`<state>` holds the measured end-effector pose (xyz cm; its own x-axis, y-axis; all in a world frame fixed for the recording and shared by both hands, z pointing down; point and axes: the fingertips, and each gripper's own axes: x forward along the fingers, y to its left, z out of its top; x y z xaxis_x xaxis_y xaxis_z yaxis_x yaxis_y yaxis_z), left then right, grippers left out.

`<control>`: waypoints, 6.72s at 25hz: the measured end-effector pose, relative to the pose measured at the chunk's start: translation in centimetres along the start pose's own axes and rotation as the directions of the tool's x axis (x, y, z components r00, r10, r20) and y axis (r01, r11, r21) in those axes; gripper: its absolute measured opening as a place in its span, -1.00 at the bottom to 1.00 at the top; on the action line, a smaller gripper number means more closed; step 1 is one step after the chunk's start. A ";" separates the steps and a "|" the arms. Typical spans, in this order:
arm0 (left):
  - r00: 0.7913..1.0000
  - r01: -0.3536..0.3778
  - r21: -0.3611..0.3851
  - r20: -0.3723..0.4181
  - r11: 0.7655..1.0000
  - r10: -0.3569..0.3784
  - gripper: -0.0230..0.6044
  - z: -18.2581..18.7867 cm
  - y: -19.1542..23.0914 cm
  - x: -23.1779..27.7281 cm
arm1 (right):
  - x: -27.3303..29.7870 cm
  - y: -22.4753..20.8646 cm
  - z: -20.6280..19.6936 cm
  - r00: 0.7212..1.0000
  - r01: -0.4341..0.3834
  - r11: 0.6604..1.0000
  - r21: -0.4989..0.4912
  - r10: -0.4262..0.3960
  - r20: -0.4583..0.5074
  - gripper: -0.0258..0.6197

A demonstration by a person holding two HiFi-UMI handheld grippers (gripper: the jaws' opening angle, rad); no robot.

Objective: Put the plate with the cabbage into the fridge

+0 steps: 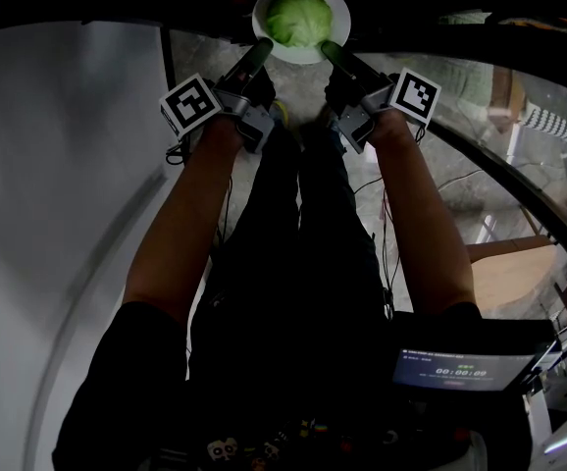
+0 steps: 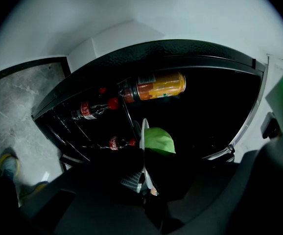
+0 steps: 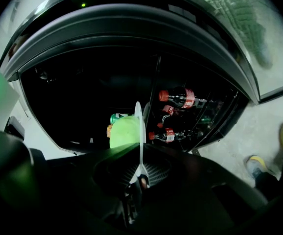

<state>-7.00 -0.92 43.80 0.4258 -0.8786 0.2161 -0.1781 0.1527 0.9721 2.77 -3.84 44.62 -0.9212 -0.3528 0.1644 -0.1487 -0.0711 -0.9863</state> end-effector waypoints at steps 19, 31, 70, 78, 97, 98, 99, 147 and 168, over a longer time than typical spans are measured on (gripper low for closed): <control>1.000 -0.017 -0.014 0.022 1.000 0.017 -0.90 0.0 0.4 0.0 | -0.1 -0.2 0.1 1.000 0.005 1.000 0.010 -0.006 0.014 -0.86; 0.999 -0.023 -0.025 0.040 0.999 0.024 -0.90 0.0 0.8 0.1 | 0.2 -0.6 0.4 1.000 0.006 1.000 0.011 -0.006 0.016 -0.86; 0.961 -0.148 0.950 0.072 0.275 0.268 -0.92 -2.3 -1.2 -1.2 | -0.2 0.4 0.7 0.997 -0.047 0.992 -0.119 0.053 0.051 -0.86; 0.960 -0.149 0.946 0.069 0.288 0.272 -0.92 -2.0 -0.8 -1.0 | -0.6 0.6 0.4 0.997 -0.016 0.970 -0.242 0.033 0.069 -0.86; 0.963 -0.148 0.946 0.071 0.289 0.260 -0.92 -2.2 -0.8 -1.3 | -3.5 2.6 -1.6 0.951 0.291 0.312 -0.905 -0.198 0.238 -0.86; 0.963 -0.150 0.945 0.074 0.290 0.260 -0.92 -2.2 -0.9 -1.3 | -3.3 2.9 -1.9 0.950 0.292 0.274 -0.916 -0.191 0.246 -0.86; 0.963 -0.154 0.944 0.077 0.292 0.260 -0.92 -2.2 -0.9 -1.3 | -3.1 3.1 -2.1 0.949 0.294 0.238 -0.926 -0.187 0.253 -0.86; 0.960 -0.186 0.936 0.108 0.298 0.259 -0.92 0.4 -2.6 2.2 | 0.8 3.2 1.5 0.940 0.292 0.050 -0.955 -0.199 0.277 -0.91; 0.954 -0.227 0.909 0.134 0.349 0.270 -0.92 2.6 -2.8 2.7 | 3.0 3.9 2.5 0.940 0.293 0.047 -0.955 -0.199 0.278 -0.91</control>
<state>-7.64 -4.87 41.38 0.2392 -0.8571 0.4562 -0.9652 -0.1590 0.2075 0.34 -7.47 41.26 -0.7359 -0.5768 0.3547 -0.6201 0.7844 -0.0109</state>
